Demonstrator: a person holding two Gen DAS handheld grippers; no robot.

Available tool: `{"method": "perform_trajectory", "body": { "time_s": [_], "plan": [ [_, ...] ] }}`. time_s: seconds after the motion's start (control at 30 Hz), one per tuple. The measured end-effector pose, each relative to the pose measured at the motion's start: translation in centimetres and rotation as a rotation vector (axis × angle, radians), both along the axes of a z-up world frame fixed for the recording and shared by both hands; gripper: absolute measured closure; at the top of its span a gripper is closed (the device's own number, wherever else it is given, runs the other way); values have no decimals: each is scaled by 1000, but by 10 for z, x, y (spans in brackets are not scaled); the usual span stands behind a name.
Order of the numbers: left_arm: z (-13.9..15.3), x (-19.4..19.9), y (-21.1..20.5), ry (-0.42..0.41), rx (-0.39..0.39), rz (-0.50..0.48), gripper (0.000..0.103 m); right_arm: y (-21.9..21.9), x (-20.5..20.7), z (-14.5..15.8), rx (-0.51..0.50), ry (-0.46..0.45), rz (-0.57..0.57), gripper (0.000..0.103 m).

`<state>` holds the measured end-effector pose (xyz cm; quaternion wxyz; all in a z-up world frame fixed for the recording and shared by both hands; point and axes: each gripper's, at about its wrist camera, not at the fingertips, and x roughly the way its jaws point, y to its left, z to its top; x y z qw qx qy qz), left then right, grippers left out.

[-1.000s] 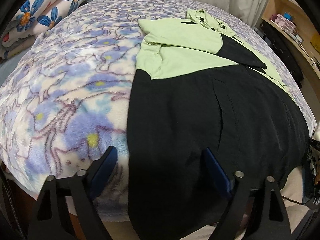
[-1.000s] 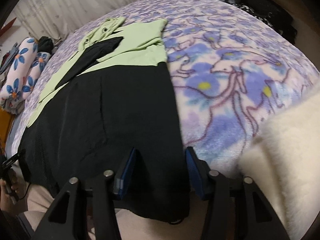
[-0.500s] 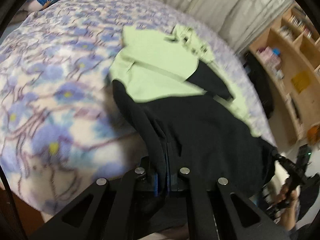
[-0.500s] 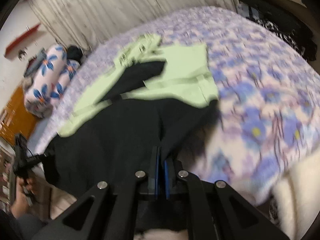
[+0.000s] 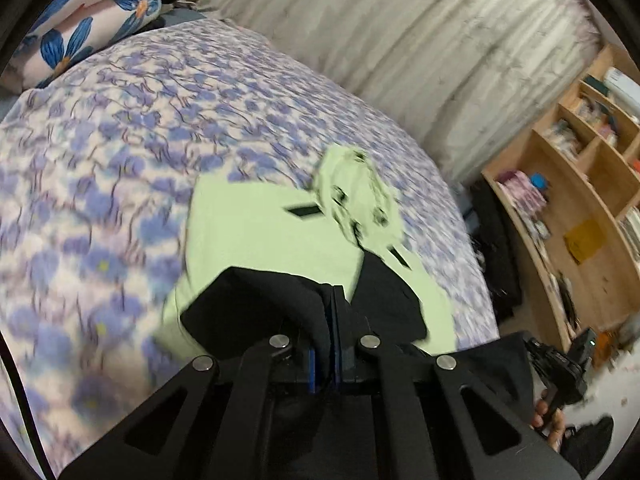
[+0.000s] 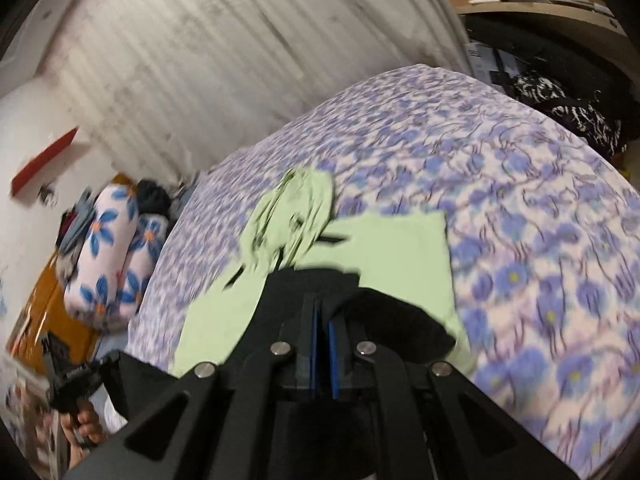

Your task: Fold large clothes

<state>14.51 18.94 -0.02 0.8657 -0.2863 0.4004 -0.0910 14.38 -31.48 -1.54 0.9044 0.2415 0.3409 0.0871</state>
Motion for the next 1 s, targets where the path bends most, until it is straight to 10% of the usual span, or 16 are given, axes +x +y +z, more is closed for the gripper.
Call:
{"method": "perform_trajectory", "body": {
  "time_s": [0.17, 0.23, 0.37, 1.0],
  "plan": [
    [-26, 80, 19, 93, -9, 103, 71, -16, 68, -23, 4, 121, -63, 92],
    [-35, 99, 23, 97, 11, 134, 59, -19, 87, -37, 1, 177, -78, 69],
    [-59, 129, 17, 147, 96, 136, 56, -24, 105, -64, -19, 226, -90, 63],
    [-62, 69, 1, 121, 371, -60, 31, -36, 45, -87, -45, 232, -13, 55]
  ]
}}
